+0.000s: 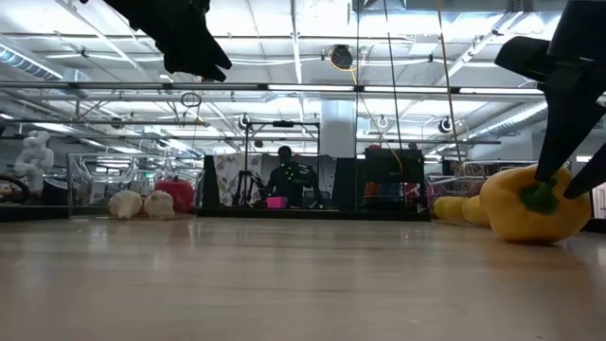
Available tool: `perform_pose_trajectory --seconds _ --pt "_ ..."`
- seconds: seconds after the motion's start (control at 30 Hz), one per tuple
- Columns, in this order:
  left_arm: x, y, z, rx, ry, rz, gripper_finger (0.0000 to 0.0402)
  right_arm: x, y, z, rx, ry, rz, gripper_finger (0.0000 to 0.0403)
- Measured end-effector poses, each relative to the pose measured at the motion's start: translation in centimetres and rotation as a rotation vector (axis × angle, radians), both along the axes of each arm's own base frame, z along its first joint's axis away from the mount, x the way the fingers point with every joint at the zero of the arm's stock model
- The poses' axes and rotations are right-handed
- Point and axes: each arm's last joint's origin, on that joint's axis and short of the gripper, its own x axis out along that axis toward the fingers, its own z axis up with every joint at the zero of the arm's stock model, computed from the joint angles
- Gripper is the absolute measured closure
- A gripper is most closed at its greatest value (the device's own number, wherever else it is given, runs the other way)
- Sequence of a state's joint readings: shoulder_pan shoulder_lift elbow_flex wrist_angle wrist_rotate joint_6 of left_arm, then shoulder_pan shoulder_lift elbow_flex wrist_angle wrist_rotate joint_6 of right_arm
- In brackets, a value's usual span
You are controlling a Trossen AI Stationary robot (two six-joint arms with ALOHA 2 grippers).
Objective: Sort produce into baskets
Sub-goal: Put the yellow bell pepper into the left transparent bin
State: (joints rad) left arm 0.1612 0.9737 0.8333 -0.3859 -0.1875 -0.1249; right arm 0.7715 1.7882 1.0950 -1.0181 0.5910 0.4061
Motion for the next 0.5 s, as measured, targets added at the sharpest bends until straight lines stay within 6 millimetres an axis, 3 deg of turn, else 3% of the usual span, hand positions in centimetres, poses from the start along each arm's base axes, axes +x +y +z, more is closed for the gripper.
perform_pose_trajectory --seconds 0.5 --pt "0.01 0.00 0.02 0.001 -0.002 0.000 0.0153 0.04 -0.56 0.07 -0.050 0.041 0.025 0.0308"
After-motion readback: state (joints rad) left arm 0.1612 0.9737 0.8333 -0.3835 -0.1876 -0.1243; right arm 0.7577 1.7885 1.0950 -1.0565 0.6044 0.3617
